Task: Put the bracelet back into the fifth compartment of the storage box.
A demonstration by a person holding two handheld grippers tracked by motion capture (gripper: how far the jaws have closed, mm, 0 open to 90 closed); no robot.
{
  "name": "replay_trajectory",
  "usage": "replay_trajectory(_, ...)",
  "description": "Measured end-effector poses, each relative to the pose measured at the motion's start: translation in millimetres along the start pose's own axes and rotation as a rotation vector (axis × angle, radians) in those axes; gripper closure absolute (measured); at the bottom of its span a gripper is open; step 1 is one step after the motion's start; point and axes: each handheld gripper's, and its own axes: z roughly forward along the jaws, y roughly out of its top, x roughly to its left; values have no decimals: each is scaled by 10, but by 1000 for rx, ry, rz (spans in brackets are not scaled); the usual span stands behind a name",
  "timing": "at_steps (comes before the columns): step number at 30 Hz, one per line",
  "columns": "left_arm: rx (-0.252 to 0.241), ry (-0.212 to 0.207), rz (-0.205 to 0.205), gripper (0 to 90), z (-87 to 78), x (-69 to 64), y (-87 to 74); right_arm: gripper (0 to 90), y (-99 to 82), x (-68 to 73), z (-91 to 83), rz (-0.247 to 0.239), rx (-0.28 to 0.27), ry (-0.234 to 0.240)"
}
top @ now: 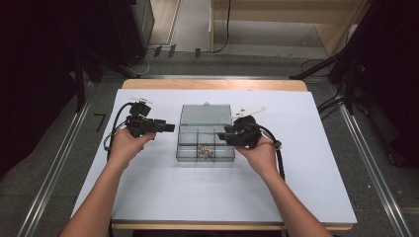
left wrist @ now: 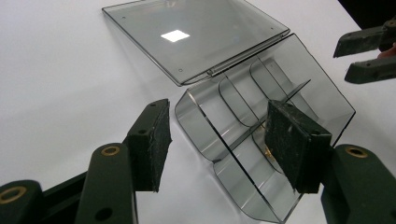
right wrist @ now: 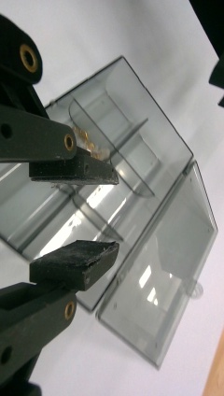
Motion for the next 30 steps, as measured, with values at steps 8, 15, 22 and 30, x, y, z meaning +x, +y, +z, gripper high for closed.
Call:
replay_trajectory(8, 12, 7, -7, 420, 61, 40, 44, 606, -9, -208, -94, 54, -25, -52)
replay_trajectory(15, 10, 8, -8, 421, 102, 51, 120, 601, -6, -320, -102, 91, -23, -73)
replay_trajectory(22, 36, 32, 8, 423, 181, 71, 193, 600, 21, -428, -54, 121, -5, -93)
replay_trajectory(30, 23, 21, -24, 432, 199, 152, 287, 605, 89, -563, 4, 168, 3, -102)
